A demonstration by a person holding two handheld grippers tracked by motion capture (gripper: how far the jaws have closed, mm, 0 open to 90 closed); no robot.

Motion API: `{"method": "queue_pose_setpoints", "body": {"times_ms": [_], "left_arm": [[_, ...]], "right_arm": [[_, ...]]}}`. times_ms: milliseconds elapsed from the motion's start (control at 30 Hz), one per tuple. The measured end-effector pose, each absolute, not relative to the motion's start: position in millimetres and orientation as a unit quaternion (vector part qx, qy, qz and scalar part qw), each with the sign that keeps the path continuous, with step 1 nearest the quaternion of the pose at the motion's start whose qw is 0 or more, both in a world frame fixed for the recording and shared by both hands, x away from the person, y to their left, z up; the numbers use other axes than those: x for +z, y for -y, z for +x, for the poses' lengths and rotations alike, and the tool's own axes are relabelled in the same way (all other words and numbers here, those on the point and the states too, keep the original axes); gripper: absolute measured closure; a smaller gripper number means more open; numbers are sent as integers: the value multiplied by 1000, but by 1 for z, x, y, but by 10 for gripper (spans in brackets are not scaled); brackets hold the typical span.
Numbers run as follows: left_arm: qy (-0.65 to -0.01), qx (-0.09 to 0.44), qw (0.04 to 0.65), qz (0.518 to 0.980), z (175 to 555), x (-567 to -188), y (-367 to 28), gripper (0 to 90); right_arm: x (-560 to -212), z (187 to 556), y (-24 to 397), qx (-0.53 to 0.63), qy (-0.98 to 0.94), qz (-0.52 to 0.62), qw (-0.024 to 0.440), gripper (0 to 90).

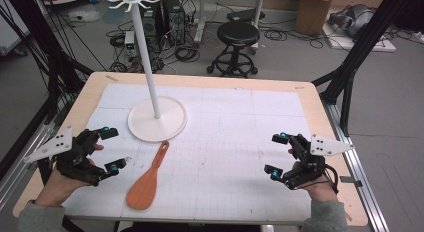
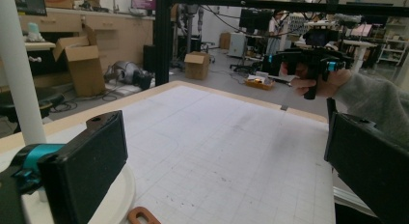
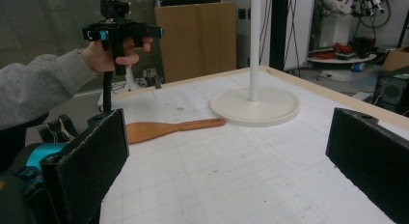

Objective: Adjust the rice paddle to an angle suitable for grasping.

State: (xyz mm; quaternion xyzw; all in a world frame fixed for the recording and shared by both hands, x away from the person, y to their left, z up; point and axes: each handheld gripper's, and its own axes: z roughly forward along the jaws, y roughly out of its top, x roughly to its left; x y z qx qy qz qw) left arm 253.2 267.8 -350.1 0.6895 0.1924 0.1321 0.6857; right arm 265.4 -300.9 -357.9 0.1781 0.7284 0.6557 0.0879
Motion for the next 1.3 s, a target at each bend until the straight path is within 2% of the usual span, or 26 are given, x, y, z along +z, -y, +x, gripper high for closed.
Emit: {"method": "queue_pose_setpoints", "body": {"times_ms": [367, 400, 467, 500, 533, 733, 767, 800, 833, 1000, 1300], "left_arm": [[-199, 122, 667, 707, 255, -356, -263, 25], [-199, 122, 667, 707, 255, -356, -263, 78], [-206, 126, 659, 712, 254, -358, -263, 246], [-208, 128, 657, 714, 254, -359, -262, 296], [-210, 131, 653, 716, 254, -359, -262, 296], [-213, 165, 639, 720, 248, -362, -260, 636], [-212, 164, 638, 722, 249, -364, -259, 722], [-212, 164, 638, 722, 249, -364, -259, 756], [-211, 165, 631, 728, 249, -365, -259, 756], [-202, 158, 616, 745, 252, -369, -255, 890], [-248, 136, 595, 752, 263, -380, -257, 898]], "right_arm": [[-362, 267, 302, 655, -729, 183, 82, 0], [-362, 267, 302, 655, -729, 183, 82, 0], [-362, 267, 302, 657, -728, 177, 82, 0], [-362, 267, 301, 657, -728, 178, 82, 0], [-362, 267, 301, 657, -728, 178, 82, 0], [-365, 268, 302, 654, -731, 179, 74, 0], [-366, 268, 302, 653, -733, 180, 71, 0], [-366, 268, 302, 653, -733, 180, 71, 0], [-366, 268, 302, 652, -733, 179, 70, 0], [-366, 269, 302, 652, -734, 178, 72, 0], [-368, 269, 301, 649, -736, 179, 67, 0]]}}
